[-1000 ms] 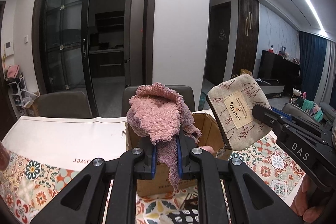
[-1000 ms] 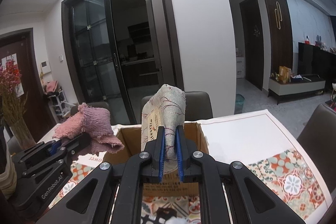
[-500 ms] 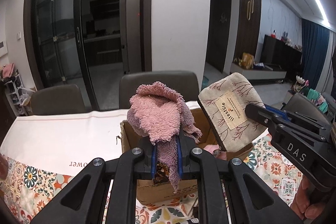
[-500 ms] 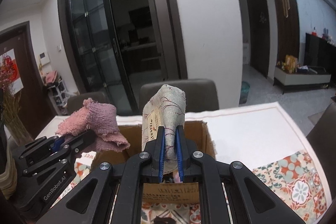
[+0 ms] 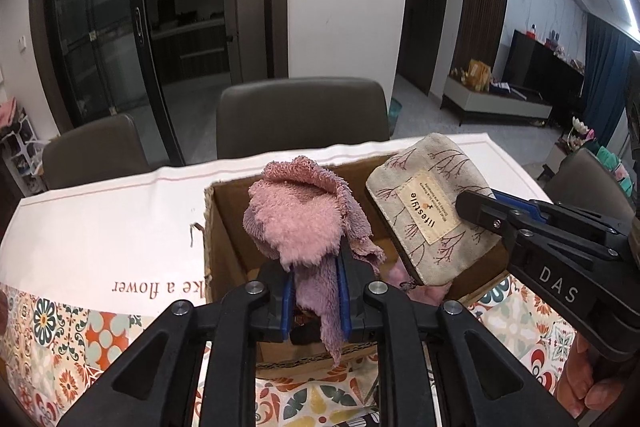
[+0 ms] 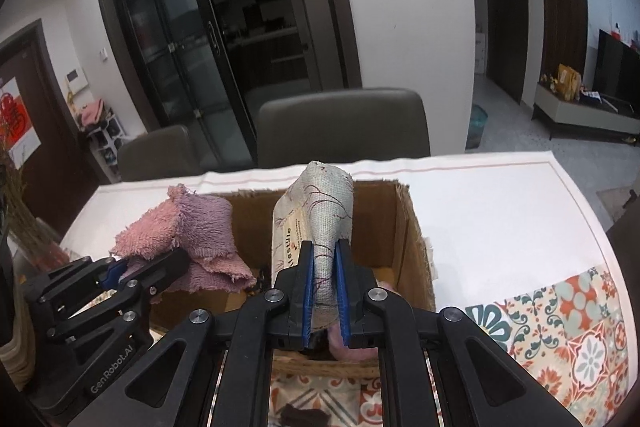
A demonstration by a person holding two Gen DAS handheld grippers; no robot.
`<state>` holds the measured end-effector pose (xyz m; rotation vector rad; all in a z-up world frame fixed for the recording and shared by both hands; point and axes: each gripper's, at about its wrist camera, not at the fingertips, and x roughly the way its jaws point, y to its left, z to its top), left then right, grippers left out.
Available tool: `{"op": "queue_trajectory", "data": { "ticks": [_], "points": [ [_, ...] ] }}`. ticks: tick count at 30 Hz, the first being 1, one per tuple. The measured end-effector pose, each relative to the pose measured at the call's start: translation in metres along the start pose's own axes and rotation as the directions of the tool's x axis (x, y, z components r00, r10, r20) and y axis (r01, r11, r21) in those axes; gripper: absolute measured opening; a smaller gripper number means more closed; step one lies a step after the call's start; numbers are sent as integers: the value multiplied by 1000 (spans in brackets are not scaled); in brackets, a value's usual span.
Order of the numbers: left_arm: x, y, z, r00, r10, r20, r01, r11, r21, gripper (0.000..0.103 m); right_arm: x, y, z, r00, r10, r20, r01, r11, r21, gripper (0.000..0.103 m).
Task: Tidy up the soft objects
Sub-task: 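Open both grippers to drop the towel and pouch into the box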
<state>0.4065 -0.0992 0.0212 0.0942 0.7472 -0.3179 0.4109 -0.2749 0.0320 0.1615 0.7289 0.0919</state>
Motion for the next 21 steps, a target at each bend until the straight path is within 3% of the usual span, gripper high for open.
{"op": "queue_trajectory", "data": {
  "ticks": [5,7,9,16,21],
  "points": [
    [8,-1,-3,999,13,-33,-13,1000,5,38,15,-3,-3,998,0,-56,0,1000,-13,18],
    [5,0,-3,1000,16,-25,-16,1000,6,47,17,-4,-3,998,-4,-68,3,1000,-13,41],
    [3,1,-1,999,28,-18,-28,1000,4,49,12,-5,-2,999,-26,-46,26,1000,-4,54],
    [-23,1,-6,996,77,34,-78,997,19,52,-18,-5,-1,994,-103,22,104,995,-5,54],
    [-49,-2,-13,993,89,76,-91,996,15,56,-46,-1,-9,993,-93,67,94,996,-7,54]
  ]
}}
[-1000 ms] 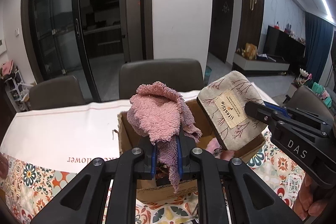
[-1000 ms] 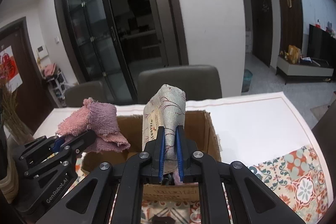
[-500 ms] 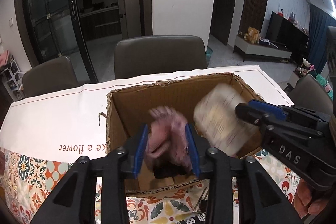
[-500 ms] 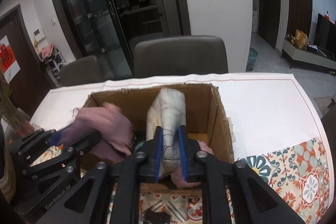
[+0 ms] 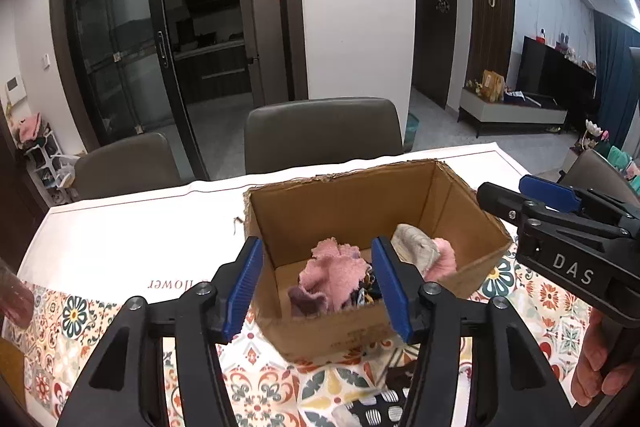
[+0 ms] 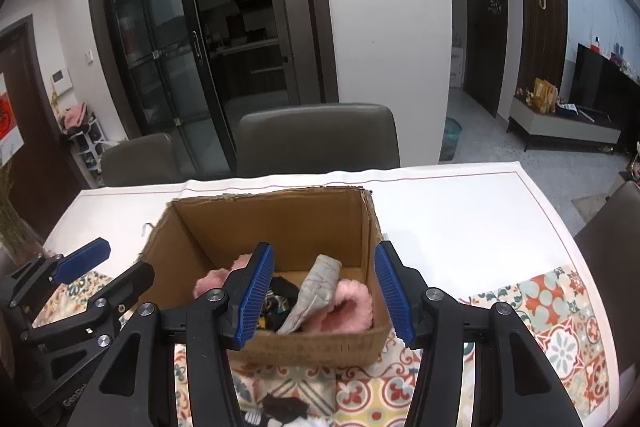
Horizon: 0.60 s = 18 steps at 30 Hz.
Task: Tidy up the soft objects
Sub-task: 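Open both grippers to drop the towel and pouch into the box, then move both open grippers down to the patterned bag and white cloth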
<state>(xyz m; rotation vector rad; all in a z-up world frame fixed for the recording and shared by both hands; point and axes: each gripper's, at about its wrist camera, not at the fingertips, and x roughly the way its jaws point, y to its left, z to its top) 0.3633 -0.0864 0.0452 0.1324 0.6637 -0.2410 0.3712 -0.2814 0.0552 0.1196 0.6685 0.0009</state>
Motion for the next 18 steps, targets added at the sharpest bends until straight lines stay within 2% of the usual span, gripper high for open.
{"op": "queue_trajectory", "data": {
  "ticks": [7,12,18],
  "points": [
    [-30,2,-15,1000,2,12,-2,1000,-27,58,-38,8,-14,997,42,64,-41,999,-12,54],
    [-42,-1,-32,1000,-5,3,5,1000,-23,59,-51,12,-29,996,57,66,-57,998,-13,54],
    [-52,-7,-60,1000,-9,1,9,1000,-6,60,-64,15,-57,997,14,81,-10,999,-40,54]
  ]
}}
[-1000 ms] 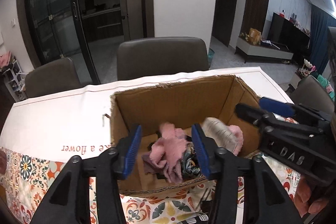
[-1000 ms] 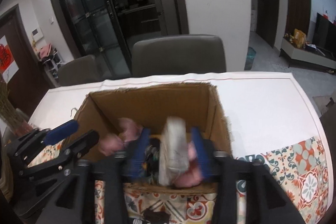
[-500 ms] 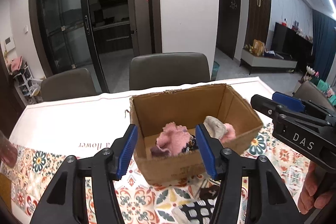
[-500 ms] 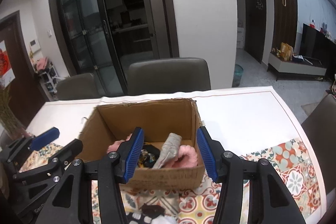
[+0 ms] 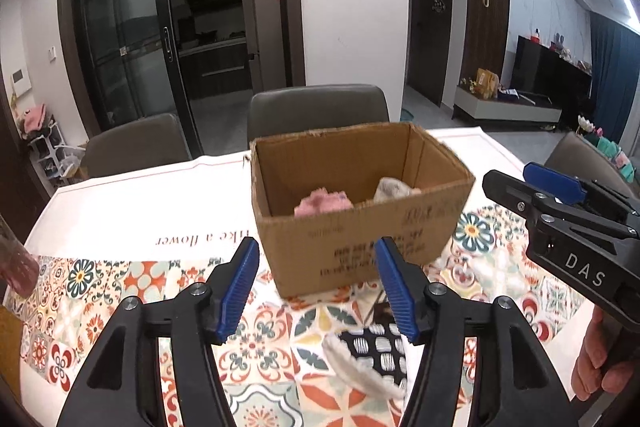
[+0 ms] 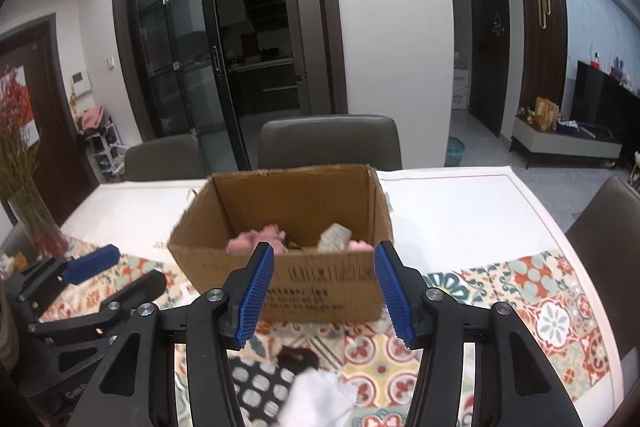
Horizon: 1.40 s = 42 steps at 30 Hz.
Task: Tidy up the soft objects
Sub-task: 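Move both open grippers down to the patterned bag and white cloth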
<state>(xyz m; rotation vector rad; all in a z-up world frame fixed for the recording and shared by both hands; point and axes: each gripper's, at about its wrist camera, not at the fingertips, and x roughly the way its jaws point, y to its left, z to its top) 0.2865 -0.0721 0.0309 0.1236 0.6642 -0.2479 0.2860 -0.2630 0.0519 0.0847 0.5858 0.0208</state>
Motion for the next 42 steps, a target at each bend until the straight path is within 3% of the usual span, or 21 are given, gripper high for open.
{"op": "queue_trajectory", "data": {
  "ticks": [8,26,42],
  "points": [
    [-11,-5,-39,1000,-1,-21,1,1000,-13,60,-6,-3,-39,998,-6,-57,6,1000,-8,54],
    [-1,-14,-106,993,-86,-84,82,995,-54,60,-1,-2,-103,987,12,-160,-18,999,-33,54],
    [42,-17,-121,980,-101,-173,87,992,-87,60,50,-4,-137,934,66,-352,-100,992,-78,54]
  ]
}}
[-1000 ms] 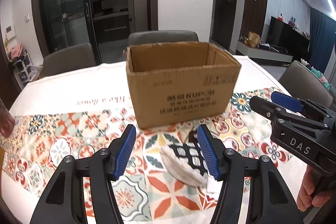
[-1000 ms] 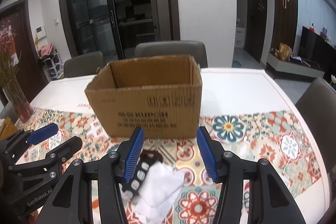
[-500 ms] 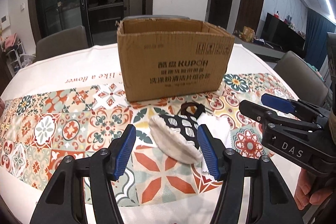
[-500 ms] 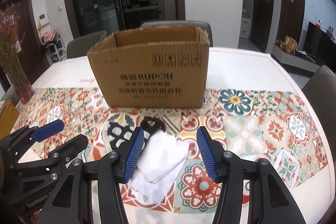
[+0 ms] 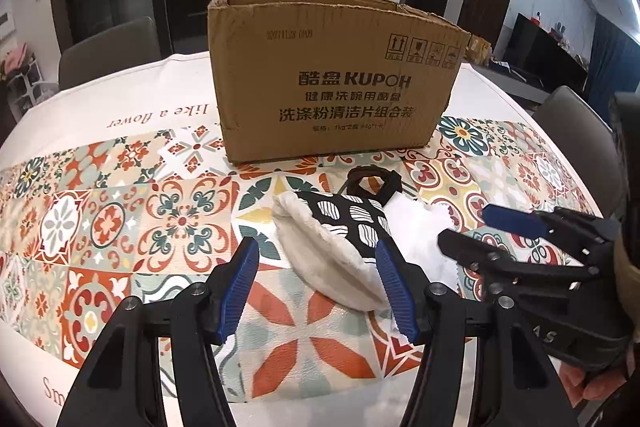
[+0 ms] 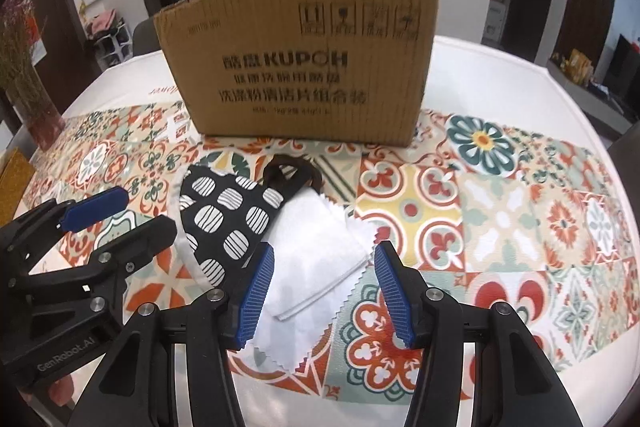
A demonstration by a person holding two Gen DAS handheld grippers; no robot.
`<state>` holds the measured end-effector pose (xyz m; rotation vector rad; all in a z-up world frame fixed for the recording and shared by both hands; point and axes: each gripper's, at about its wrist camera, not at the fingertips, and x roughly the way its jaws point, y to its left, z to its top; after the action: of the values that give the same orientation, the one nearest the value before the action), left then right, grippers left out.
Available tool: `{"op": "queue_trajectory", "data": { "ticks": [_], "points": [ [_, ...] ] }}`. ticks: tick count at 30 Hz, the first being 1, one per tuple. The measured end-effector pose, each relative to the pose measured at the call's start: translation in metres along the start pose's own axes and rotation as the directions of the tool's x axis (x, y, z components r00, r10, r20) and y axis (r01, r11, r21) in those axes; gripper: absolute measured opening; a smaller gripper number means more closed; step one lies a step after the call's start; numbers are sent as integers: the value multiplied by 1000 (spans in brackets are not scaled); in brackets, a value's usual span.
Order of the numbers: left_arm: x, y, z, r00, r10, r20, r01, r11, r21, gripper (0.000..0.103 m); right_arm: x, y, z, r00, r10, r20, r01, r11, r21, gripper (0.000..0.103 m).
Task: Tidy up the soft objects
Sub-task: 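Move both open grippers down to the patterned bag and white cloth, then close the left gripper on the patterned bag while the right gripper grasps the white cloth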
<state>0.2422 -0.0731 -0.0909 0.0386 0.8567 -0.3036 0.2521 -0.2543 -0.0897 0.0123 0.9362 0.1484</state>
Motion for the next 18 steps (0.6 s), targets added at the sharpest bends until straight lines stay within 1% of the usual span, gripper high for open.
{"op": "queue_trajectory", "data": {
  "ticks": [5,8,13,18],
  "points": [
    [7,-3,3,1000,13,-6,-13,1000,9,60,12,-5,-1,999,38,-19,-39,999,-1,54],
    [12,-4,6,1000,0,-15,0,1000,1,60,19,-7,-1,997,76,-34,-76,997,5,54],
    [26,1,6,998,-22,-55,20,999,-35,59,29,-7,1,996,64,-60,-64,998,0,54],
    [34,3,7,997,-38,-69,35,998,-47,59,38,-5,3,996,42,-72,-44,999,-25,54]
  ]
}}
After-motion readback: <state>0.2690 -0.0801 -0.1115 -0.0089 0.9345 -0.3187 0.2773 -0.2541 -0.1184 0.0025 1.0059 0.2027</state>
